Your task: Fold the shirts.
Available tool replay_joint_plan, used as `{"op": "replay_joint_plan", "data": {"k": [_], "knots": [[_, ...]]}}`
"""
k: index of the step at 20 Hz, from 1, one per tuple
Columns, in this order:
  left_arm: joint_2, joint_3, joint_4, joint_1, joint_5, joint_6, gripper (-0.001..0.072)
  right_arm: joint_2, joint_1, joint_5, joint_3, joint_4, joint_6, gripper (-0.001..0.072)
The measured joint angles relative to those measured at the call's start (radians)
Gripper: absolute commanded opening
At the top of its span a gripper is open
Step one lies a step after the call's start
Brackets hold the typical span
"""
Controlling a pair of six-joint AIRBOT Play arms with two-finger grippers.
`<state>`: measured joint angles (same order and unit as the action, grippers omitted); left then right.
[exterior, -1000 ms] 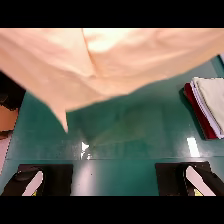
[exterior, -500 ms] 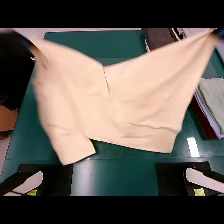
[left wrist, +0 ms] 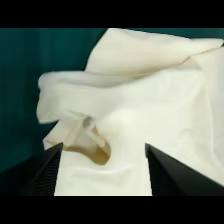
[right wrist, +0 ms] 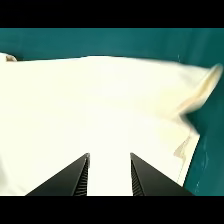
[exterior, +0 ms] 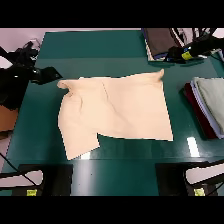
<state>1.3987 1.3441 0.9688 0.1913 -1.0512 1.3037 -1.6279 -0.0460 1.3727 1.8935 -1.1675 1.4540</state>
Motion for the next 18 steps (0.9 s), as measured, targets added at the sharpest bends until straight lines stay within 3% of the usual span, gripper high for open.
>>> {"op": "replay_joint_plan", "data": {"k": [1, 6, 13, 18], "knots": [[0.005, 0.012, 0.003, 0.034, -0.044, 0.001, 0.0486, -0.002, -0.002, 0.026, 0.011, -0.002, 0.0, 0.0306], [-0.033, -0.084, 0.057, 0.15, -0.201, 0.004, 0.049, 0.116, -0.025, 0.097, -0.114, -0.002, -0.017, 0.0306], [-0.192, -0.525, 0.086, 0.182, -0.127, 0.0, 0.049, 0.361, -0.027, 0.006, -0.45, 0.005, -0.029, 0.0306], [-0.232, -0.69, -0.018, 0.181, -0.055, -0.04, 0.0488, 0.444, -0.027, -0.074, -0.578, 0.05, -0.033, 0.0305]]}}
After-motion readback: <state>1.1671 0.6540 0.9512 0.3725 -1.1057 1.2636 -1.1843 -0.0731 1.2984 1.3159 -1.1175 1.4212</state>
